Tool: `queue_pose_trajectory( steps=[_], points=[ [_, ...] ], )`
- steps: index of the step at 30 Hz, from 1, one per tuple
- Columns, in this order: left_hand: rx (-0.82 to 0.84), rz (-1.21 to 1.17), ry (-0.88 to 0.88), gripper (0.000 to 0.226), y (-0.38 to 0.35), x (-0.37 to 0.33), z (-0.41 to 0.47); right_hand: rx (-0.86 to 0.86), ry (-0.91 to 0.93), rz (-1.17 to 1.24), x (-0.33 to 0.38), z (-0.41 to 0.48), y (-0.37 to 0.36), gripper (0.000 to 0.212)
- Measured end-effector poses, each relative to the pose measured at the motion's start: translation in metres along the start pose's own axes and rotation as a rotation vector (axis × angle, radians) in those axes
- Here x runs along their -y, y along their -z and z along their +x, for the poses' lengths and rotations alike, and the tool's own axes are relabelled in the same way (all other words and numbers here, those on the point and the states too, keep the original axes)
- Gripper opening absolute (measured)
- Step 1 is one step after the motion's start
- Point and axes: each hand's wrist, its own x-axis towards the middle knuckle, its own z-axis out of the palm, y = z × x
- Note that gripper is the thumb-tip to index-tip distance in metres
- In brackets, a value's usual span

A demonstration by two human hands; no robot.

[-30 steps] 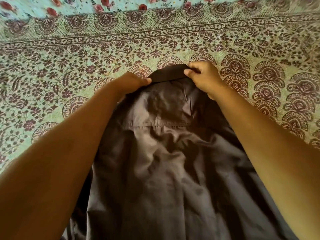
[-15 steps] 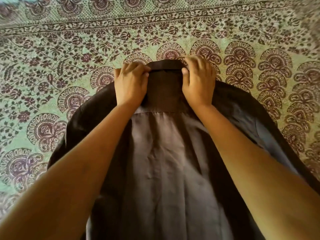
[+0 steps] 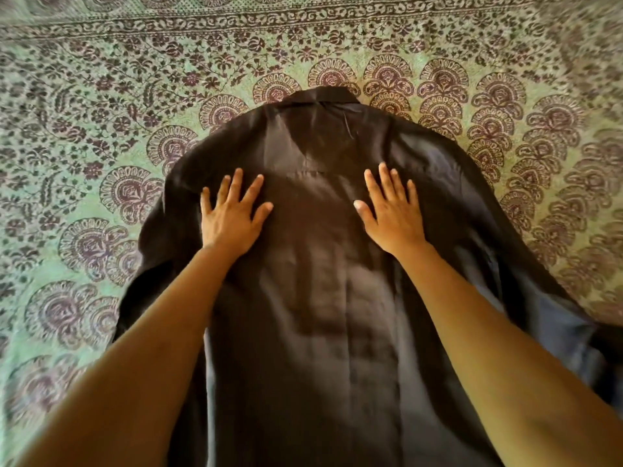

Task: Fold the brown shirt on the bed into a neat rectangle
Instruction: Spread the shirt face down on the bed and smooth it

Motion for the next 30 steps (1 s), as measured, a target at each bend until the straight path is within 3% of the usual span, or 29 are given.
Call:
queue_pose_trajectory(
  steps=[2, 5, 7, 10, 13, 17, 20, 22, 23, 25, 27, 30],
  points=[
    [-0.042, -0.059, 0.011, 0.055, 0.006, -0.007, -0.025, 0.005, -0.055, 0.044, 0.010, -0.024, 0.002, 0.061],
    [-0.069, -0.078, -0.090, 0.054, -0.001, -0.015, -0.094, -0.015, 0.032, 0.069, 0.036, -0.097, -0.010, 0.063],
    [-0.045, -0.072, -0.137, 0.057, -0.012, -0.015, -0.147, 0.016, 0.090, 0.088, 0.049, -0.153, -0.028, 0.062],
    [0.067, -0.055, -0.046, 0.061, -0.032, 0.013, -0.216, 0.036, 0.081, 0.065, 0.055, -0.220, -0.054, 0.056],
    [0.131, 0.002, 0.065, 0.061, -0.043, 0.057, -0.256, 0.057, 0.018, 0.031, 0.053, -0.237, -0.058, 0.057],
    [0.105, -0.056, 0.052, 0.054, -0.029, 0.072, -0.256, 0.128, -0.033, -0.007, 0.061, -0.231, -0.044, 0.058],
    [-0.162, -0.227, 0.277, 0.042, -0.013, 0.076, -0.269, 0.037, -0.100, 0.119, 0.094, -0.236, -0.031, 0.053],
    [-0.242, -0.299, 0.547, 0.047, -0.010, 0.087, -0.289, -0.067, 0.027, 0.243, 0.125, -0.243, -0.023, 0.048],
    [-0.207, -0.317, 0.689, 0.055, -0.011, 0.095, -0.303, -0.105, 0.126, 0.307, 0.143, -0.248, -0.021, 0.045],
    [-0.051, -0.363, 0.885, 0.073, -0.013, 0.108, -0.330, -0.017, 0.277, 0.469, 0.185, -0.258, -0.017, 0.041],
    [0.064, -0.458, 0.883, 0.081, -0.023, 0.119, -0.351, 0.151, 0.323, 0.584, 0.221, -0.264, -0.019, 0.040],
    [-0.015, -0.625, 0.734, 0.056, -0.027, 0.144, -0.368, 0.327, 0.359, 0.514, 0.263, -0.264, -0.033, 0.042]
  ],
)
